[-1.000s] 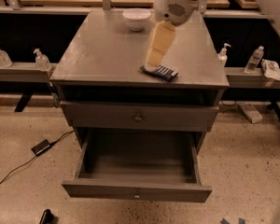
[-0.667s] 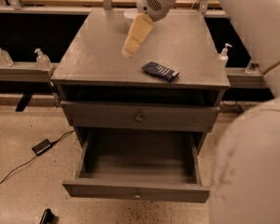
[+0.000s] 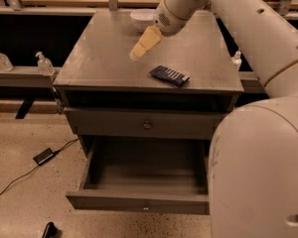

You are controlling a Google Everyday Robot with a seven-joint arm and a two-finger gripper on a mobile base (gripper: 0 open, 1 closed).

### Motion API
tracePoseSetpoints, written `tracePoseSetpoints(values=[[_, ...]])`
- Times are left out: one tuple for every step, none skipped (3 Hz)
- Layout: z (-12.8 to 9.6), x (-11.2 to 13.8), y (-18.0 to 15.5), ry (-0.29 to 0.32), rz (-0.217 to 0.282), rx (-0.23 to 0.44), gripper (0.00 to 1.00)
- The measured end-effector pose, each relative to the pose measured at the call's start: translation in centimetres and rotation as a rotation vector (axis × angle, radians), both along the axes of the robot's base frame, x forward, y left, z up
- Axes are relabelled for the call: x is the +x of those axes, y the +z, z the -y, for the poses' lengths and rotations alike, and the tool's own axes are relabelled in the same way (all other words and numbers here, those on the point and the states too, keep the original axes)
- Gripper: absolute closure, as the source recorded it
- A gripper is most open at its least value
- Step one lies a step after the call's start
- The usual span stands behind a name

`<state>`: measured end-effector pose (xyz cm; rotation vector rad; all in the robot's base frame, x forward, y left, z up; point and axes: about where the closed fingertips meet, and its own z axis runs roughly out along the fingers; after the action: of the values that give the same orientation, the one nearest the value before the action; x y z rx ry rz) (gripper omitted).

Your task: Place rxbar blueberry into middle drawer

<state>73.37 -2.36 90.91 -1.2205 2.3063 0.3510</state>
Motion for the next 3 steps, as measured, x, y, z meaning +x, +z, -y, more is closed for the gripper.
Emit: tracePoseSetpoints(values=[[2.3, 0.4, -2.7, -0.055, -0.042, -0.037, 0.0], [3.9, -0.3, -3.9, -0.016, -0.047, -0.118, 0.0], [5.6, -1.4, -5.3, 0.023, -0.054, -0.174, 0.0]])
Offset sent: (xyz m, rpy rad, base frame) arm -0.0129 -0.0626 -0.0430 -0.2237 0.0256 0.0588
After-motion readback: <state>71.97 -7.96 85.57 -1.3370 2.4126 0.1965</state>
